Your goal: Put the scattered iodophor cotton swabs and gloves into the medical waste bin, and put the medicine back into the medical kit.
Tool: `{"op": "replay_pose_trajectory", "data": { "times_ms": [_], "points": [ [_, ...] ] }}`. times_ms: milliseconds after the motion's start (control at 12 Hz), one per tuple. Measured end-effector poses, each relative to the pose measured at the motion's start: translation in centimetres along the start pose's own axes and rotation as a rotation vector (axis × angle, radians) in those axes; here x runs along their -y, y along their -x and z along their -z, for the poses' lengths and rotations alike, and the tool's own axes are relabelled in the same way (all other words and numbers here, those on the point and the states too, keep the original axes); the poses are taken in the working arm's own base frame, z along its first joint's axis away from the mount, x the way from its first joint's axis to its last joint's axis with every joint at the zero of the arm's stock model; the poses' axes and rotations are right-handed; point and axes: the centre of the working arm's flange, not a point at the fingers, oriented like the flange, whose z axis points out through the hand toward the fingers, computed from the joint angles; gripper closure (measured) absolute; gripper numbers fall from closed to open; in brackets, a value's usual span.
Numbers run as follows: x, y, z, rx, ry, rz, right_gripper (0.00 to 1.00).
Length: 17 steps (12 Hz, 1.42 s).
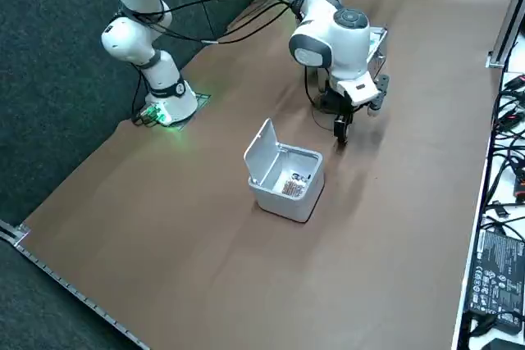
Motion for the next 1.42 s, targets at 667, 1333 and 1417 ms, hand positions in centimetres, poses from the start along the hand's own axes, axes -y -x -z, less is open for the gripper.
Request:
{"op": "replay_pose_trajectory", "data": {
  "times_ms": [667, 1333, 1417],
  "points": [
    [0.0, 0.1, 0.4, 0.002, 0.001, 0.001, 0.46],
    [0.1, -0.1, 2.9, 0.000, 0.000, 0.001, 0.61],
    [0.3, -0.3, 4.2, -0.005, -0.001, -0.001, 0.61]
  ]
}}
